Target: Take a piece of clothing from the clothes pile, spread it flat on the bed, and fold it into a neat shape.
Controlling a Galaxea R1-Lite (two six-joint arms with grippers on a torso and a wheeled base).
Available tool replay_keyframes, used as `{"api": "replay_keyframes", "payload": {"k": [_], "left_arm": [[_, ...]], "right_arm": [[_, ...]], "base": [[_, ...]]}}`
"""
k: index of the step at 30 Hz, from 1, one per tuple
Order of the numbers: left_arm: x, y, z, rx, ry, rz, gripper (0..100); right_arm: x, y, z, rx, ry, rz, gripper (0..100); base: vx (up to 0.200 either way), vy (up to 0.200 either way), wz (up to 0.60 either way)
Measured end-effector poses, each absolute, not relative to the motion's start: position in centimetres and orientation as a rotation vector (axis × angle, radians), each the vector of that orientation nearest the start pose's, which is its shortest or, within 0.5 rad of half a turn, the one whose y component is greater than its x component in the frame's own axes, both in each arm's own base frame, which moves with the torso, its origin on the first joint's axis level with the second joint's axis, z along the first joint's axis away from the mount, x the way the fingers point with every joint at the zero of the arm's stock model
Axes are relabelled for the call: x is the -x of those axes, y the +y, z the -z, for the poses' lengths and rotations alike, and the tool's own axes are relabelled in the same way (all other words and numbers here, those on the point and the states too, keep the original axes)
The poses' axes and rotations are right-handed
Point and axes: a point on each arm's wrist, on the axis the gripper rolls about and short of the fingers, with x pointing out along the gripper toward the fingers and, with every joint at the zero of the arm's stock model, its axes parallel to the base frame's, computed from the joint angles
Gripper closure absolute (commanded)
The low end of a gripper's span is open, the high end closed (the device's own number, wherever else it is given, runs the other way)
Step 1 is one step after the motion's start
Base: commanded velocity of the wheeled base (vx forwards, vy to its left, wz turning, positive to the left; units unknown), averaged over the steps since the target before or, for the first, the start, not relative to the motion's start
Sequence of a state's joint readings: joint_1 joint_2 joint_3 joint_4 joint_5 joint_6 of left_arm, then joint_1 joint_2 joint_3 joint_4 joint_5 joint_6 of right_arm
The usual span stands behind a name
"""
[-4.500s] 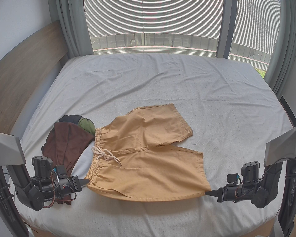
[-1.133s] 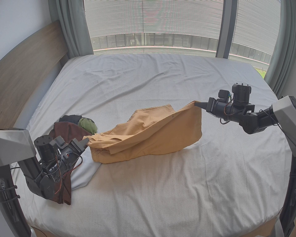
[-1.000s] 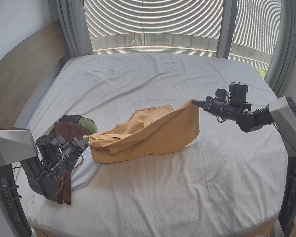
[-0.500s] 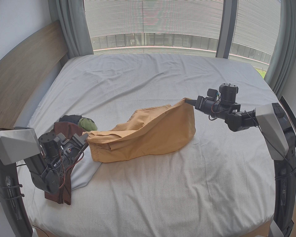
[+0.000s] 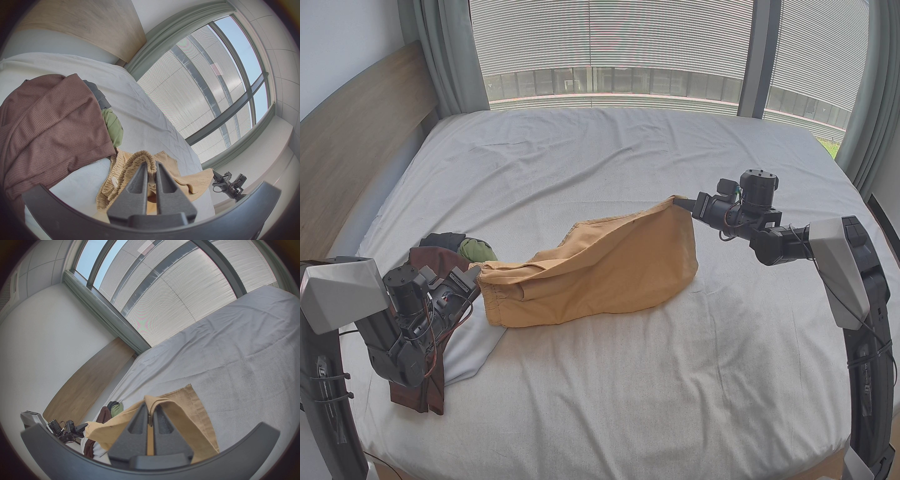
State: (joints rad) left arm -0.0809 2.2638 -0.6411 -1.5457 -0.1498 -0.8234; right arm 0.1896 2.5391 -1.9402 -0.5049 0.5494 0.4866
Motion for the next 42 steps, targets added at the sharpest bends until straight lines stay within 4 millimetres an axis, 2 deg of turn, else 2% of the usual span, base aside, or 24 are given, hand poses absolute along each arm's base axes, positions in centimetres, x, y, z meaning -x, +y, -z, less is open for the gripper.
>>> {"api": "replay_keyframes", "payload": {"k": [4, 11, 12, 13, 14, 22, 29, 35, 42], "left_arm": [[-36.0, -3.3, -4.3, 0.822, 0.169, 0.186, 100], [-36.1, -3.3, -4.1, 0.822, 0.174, 0.189, 100], [-36.1, -3.3, -4.1, 0.822, 0.174, 0.189, 100], [-36.1, -3.3, -4.0, 0.822, 0.176, 0.188, 100], [-36.1, -3.2, -4.0, 0.822, 0.177, 0.187, 0], [-36.7, -2.7, -4.2, 0.860, 0.152, 0.177, 0], [-37.3, -2.0, -4.6, 0.867, 0.117, 0.165, 0], [-37.2, -1.9, -4.7, 0.867, 0.115, 0.160, 0], [-36.4, -2.2, -5.0, 0.864, 0.135, 0.174, 0]], "right_arm": [[-52.6, 11.2, -12.2, -0.478, 0.250, -0.674, 100], [-53.1, 11.5, -10.6, -0.479, 0.266, -0.663, 100], [-53.2, 11.5, -10.5, -0.479, 0.269, -0.664, 0], [-53.2, 11.6, -10.2, -0.480, 0.273, -0.665, 0], [-53.2, 11.7, -10.0, -0.481, 0.277, -0.664, 0], [-53.7, 12.0, -6.7, -0.489, 0.329, -0.597, 0], [-53.9, 12.0, -5.9, -0.504, 0.339, -0.556, 0], [-53.7, 12.3, -7.1, -0.502, 0.316, -0.550, 0], [-52.4, 12.3, -11.4, -0.493, 0.253, -0.571, 0]], "base": [[0.000, 0.000, 0.00], [0.000, 0.000, 0.00], [0.000, 0.000, 0.00], [0.000, 0.000, 0.00], [0.000, 0.000, 0.00], [0.000, 0.000, 0.00], [0.000, 0.000, 0.00], [0.000, 0.000, 0.00], [0.000, 0.000, 0.00]]}}
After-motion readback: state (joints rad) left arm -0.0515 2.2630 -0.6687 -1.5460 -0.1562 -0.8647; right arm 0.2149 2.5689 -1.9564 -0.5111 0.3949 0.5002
